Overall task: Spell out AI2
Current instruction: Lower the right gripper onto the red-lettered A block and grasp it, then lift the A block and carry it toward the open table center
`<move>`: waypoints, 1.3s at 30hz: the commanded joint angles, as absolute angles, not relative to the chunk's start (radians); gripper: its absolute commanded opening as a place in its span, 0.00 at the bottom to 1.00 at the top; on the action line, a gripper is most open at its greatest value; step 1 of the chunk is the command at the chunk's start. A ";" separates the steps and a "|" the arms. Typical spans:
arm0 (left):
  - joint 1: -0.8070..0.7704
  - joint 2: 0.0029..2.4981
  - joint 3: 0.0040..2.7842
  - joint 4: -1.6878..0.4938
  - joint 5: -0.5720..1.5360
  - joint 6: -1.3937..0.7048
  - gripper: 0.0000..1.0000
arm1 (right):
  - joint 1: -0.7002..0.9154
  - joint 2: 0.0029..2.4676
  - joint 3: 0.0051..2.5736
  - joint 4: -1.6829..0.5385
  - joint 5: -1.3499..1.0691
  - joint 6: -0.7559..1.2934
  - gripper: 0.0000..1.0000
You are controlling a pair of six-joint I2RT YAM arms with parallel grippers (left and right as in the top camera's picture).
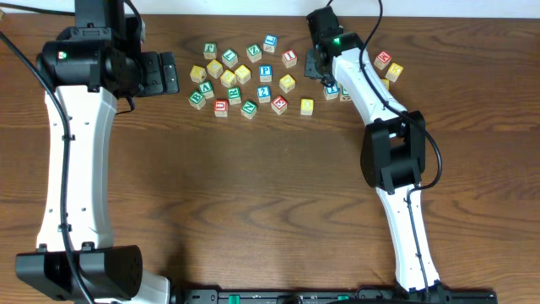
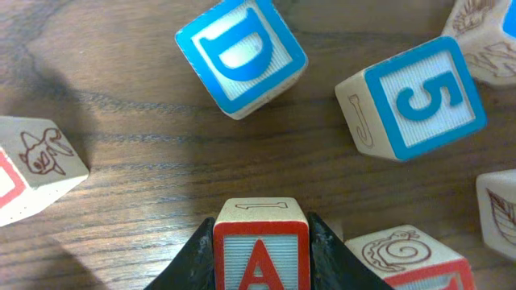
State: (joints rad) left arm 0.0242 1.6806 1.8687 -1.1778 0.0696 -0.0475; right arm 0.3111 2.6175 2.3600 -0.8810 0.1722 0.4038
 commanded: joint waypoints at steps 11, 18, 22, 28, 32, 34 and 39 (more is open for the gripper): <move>0.027 1.682 1.868 -1.182 0.072 -0.035 0.98 | 0.305 2.469 2.375 -0.957 0.112 0.292 0.16; 0.027 1.682 1.868 -1.182 0.072 -0.035 0.98 | 0.305 2.301 2.375 -1.144 0.039 0.255 0.16; 0.027 1.682 1.868 -1.182 0.072 -0.035 0.98 | 0.309 2.225 2.375 -1.324 -0.014 0.230 0.15; 0.027 1.682 1.868 -1.182 0.072 -0.035 0.98 | 0.320 2.228 2.367 -1.576 -0.021 0.230 0.13; 0.027 1.682 1.868 -1.181 0.072 -0.035 0.98 | 0.345 2.239 2.302 -1.604 -0.022 0.231 0.15; 0.027 1.682 1.868 -1.181 0.072 -0.035 0.98 | 0.360 2.239 2.240 -1.583 -0.022 0.231 0.15; 0.027 1.682 1.868 -1.181 0.072 -0.035 0.98 | 0.388 2.239 2.073 -1.517 -0.054 0.231 0.13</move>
